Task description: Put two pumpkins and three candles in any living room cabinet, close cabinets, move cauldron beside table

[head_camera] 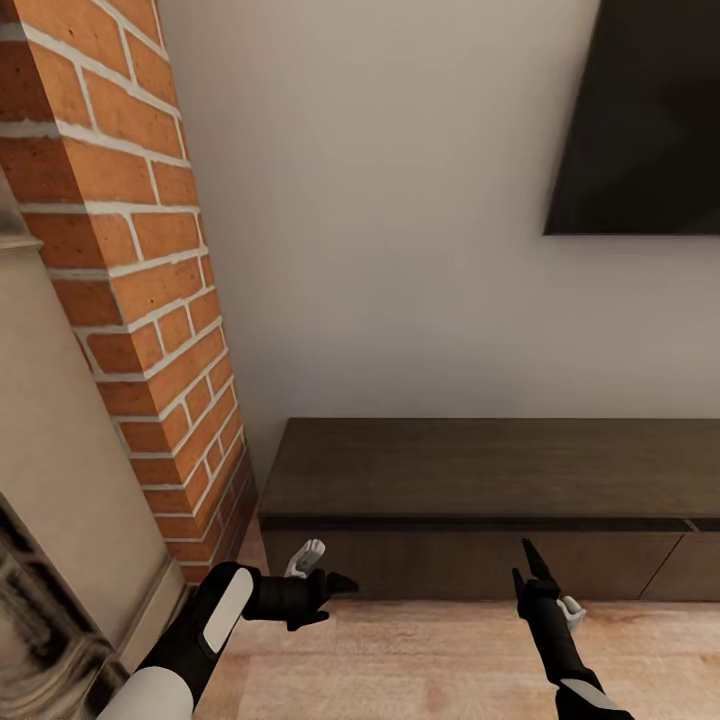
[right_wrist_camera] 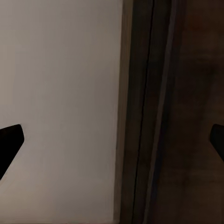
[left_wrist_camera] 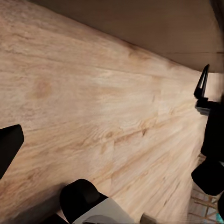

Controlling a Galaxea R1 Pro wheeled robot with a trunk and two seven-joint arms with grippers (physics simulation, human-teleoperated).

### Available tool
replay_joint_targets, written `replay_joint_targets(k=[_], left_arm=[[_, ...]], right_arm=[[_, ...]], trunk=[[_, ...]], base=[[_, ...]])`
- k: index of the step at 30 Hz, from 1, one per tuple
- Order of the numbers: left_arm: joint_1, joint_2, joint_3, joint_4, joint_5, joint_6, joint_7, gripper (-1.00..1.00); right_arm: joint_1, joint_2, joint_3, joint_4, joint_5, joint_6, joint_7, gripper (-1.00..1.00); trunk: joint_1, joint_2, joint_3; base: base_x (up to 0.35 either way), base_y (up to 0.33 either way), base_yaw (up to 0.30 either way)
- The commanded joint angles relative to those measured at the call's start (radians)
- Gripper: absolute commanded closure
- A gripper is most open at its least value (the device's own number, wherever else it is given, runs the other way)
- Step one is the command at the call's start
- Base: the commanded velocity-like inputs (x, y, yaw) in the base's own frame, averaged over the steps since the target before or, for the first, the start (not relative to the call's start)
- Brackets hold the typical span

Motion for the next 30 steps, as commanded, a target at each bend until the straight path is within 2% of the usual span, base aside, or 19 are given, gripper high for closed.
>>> replay_joint_targets(k=[1, 3, 5, 7, 11, 13, 17, 30], left_arm=[[0.0, 0.002, 0.0, 0.0, -0.008, 0.003, -0.041, -1.0], [0.0, 0.012, -0.002, 0.0, -0.01, 0.003, -0.125, -1.0], [0.0, 0.036, -0.007, 0.002, -0.01, 0.003, -0.213, -1.0], [0.001, 0.068, -0.027, 0.002, -0.011, 0.003, -0.313, -1.0], [0.001, 0.094, -0.04, 0.006, -0.011, 0.002, -0.428, -1.0], [0.001, 0.099, -0.042, 0.007, -0.012, 0.002, -0.457, -1.0], [0.002, 0.102, -0.045, 0.009, -0.012, 0.002, -0.485, -1.0], [0.002, 0.102, -0.055, 0.012, -0.011, 0.001, -0.492, -1.0]], right_arm=[[-0.001, -0.001, -0.007, 0.001, 0.003, 0.011, 0.007, -1.0], [0.0, -0.002, -0.007, 0.001, 0.003, 0.016, 0.01, -1.0], [0.0, -0.003, -0.007, 0.001, 0.003, 0.018, 0.011, -1.0], [-0.001, -0.003, -0.006, 0.001, 0.001, 0.019, 0.011, -1.0], [0.0, -0.003, -0.005, 0.001, 0.0, 0.019, 0.012, -1.0], [0.0, -0.003, -0.005, 0.001, 0.0, 0.018, 0.012, -1.0], [-0.001, -0.003, -0.005, 0.001, 0.0, 0.016, 0.013, -1.0], [0.0, -0.003, -0.005, 0.001, -0.001, 0.016, 0.015, -1.0]], trunk=[[0.0, 0.0, -0.001], [0.0, 0.0, -0.001], [0.0, 0.0, -0.001], [0.0, 0.0, -0.001], [0.0, 0.0, -0.001], [0.0, 0.0, -0.001], [0.002, -0.001, -0.016], [0.007, -0.004, -0.067]], base=[[0.0, 0.0, 0.0], [0.0, 0.0, 0.0], [0.0, 0.0, 0.0], [0.0, 0.0, 0.0], [0.0, 0.0, 0.0], [0.0, 0.0, 0.0], [0.0, 0.0, 0.0], [0.0, 0.0, 0.0]])
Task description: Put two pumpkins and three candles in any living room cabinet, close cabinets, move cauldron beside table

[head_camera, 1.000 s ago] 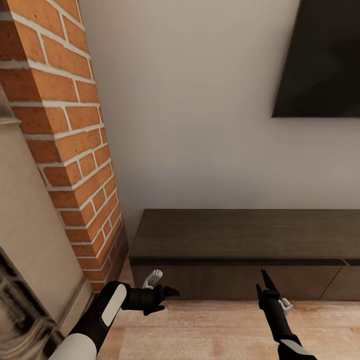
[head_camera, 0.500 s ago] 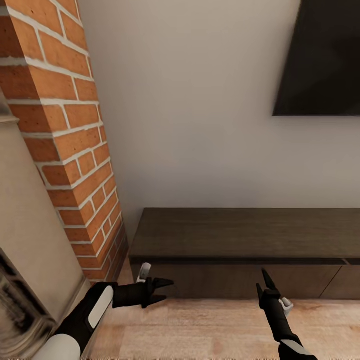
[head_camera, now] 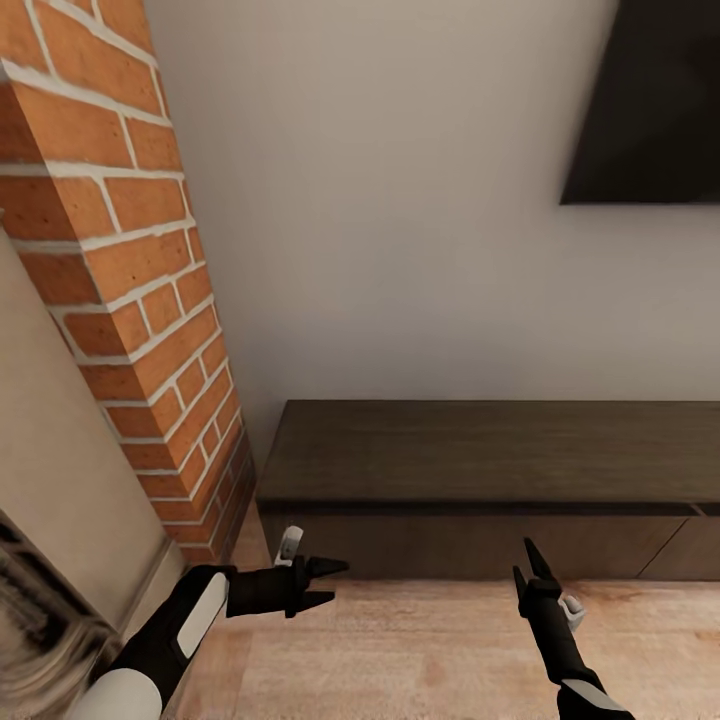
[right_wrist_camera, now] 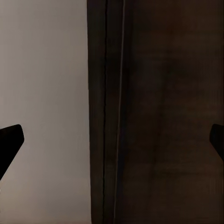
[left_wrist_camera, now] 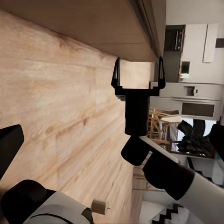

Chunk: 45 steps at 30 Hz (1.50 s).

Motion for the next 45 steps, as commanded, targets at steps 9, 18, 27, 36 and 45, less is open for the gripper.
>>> replay_joint_targets(k=[9, 18, 27, 36, 45], left_arm=[[-0.001, 0.001, -0.003, 0.0, 0.002, 0.004, -0.002, -1.0], [-0.001, 0.001, -0.003, 0.0, 0.002, 0.004, -0.002, -1.0], [0.001, 0.001, -0.003, -0.007, 0.002, 0.004, -0.003, -1.0], [0.003, 0.001, -0.003, -0.009, 0.001, 0.004, -0.004, -1.0], [0.004, 0.001, -0.003, -0.009, 0.001, 0.004, -0.004, -1.0]], right_arm=[[-0.002, 0.0, -0.006, -0.002, 0.007, 0.012, 0.056, -1.0], [-0.001, 0.0, -0.005, -0.005, 0.007, 0.014, 0.063, -1.0], [-0.001, 0.0, -0.005, -0.003, 0.009, 0.014, 0.063, -1.0], [-0.001, 0.0, -0.005, -0.002, 0.01, 0.014, 0.063, -1.0], [-0.001, 0.0, -0.005, -0.002, 0.01, 0.014, 0.063, -1.0]], trunk=[[0.002, -0.002, -0.02], [0.004, -0.003, -0.036], [0.004, -0.003, -0.036], [0.004, -0.003, -0.036], [0.004, -0.003, -0.036]], base=[[0.0, 0.0, 0.0], [0.0, 0.0, 0.0], [0.103, 0.01, 0.0], [0.106, 0.004, 0.0], [0.114, 0.0, 0.0]])
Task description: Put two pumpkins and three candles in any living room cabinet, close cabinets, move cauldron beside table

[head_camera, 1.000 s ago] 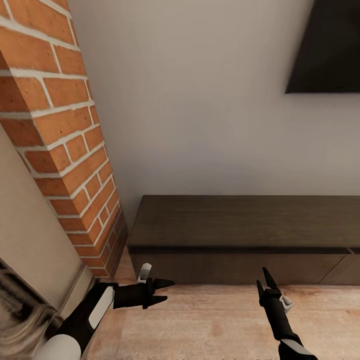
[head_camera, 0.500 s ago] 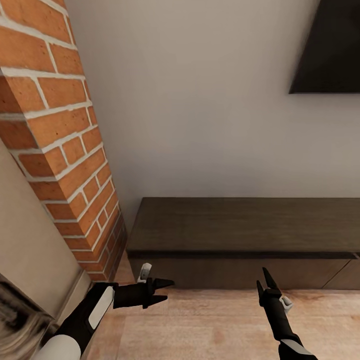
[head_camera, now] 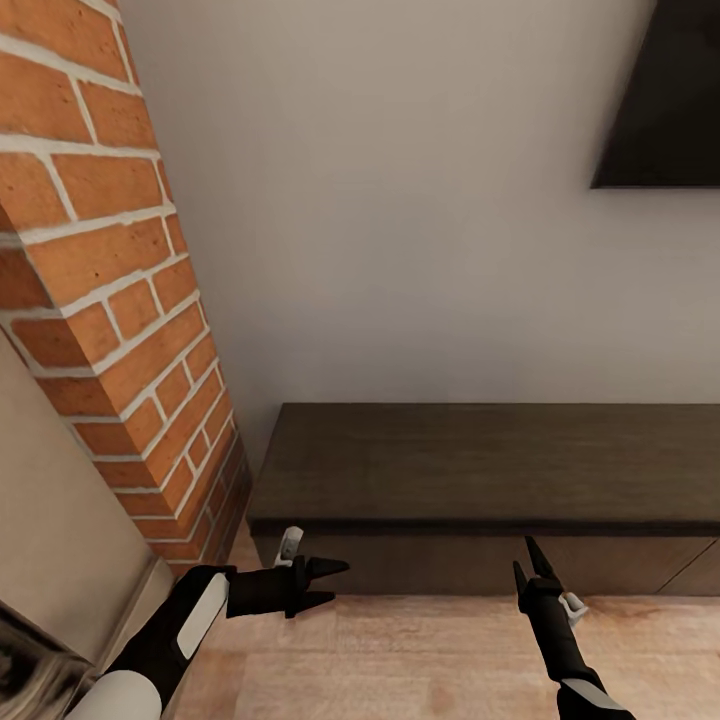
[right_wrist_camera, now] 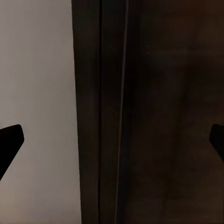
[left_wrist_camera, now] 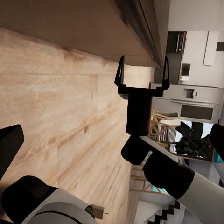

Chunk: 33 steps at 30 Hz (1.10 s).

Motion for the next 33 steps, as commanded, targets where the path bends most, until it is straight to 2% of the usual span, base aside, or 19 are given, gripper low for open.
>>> replay_joint_targets(k=[1, 21, 33], left_arm=[[0.0, 0.001, -0.002, 0.0, 0.002, 0.004, -0.002, -1.0], [0.0, 0.001, -0.002, 0.0, 0.002, 0.004, -0.002, -1.0], [0.0, 0.001, -0.002, 0.0, 0.003, 0.003, -0.002, -1.0]], right_arm=[[-0.001, 0.0, -0.007, 0.001, 0.003, 0.01, 0.004, -1.0], [-0.001, 0.0, -0.007, 0.002, 0.003, 0.01, 0.004, -1.0], [-0.001, 0.0, -0.007, 0.002, 0.002, 0.01, 0.004, -1.0]], trunk=[[0.0, 0.0, -0.001], [0.0, 0.0, -0.001], [0.0, 0.0, -0.001]], base=[[0.052, 0.0, 0.0], [0.087, 0.0, 0.0], [0.012, 0.0, 0.0]])
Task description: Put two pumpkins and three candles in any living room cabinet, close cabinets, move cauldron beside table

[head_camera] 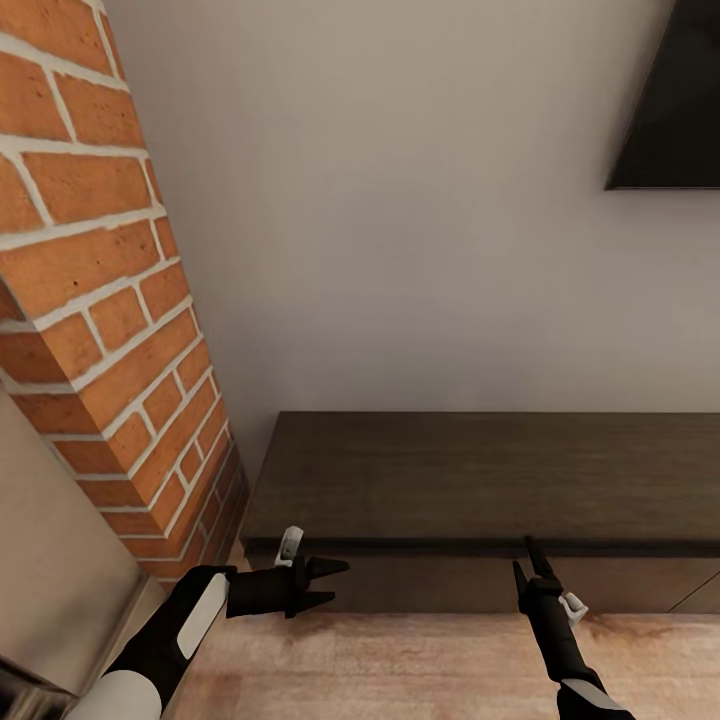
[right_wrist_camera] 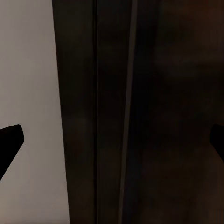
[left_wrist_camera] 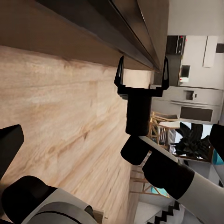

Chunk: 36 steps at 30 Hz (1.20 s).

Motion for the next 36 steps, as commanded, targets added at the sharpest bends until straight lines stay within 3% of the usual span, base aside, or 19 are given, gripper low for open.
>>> replay_joint_targets(k=[1, 19, 20, 36], left_arm=[[-0.001, 0.001, -0.002, 0.0, 0.002, 0.004, -0.002, -1.0], [-0.001, 0.0, -0.002, 0.0, 0.001, 0.002, -0.002, -1.0], [-0.001, 0.0, -0.002, 0.0, 0.001, 0.002, -0.002, -1.0], [-0.001, 0.001, -0.002, 0.0, 0.0, 0.002, -0.002, -1.0]], right_arm=[[-0.001, 0.0, -0.007, 0.001, 0.003, 0.01, 0.003, -1.0], [-0.001, 0.0, -0.008, 0.001, -0.001, 0.01, 0.002, -1.0], [0.0, 0.0, -0.008, 0.001, -0.001, 0.011, 0.002, 1.0], [-0.001, 0.0, -0.007, 0.001, 0.005, 0.012, -0.003, 1.0]], trunk=[[0.0, 0.0, -0.001], [0.0, 0.0, -0.001], [0.0, 0.0, -0.001], [0.0, 0.0, -0.001]], base=[[0.0, 0.0, 0.0], [0.0, 0.0, 0.0], [0.0, 0.0, 0.0], [0.0, 0.0, 0.0]])
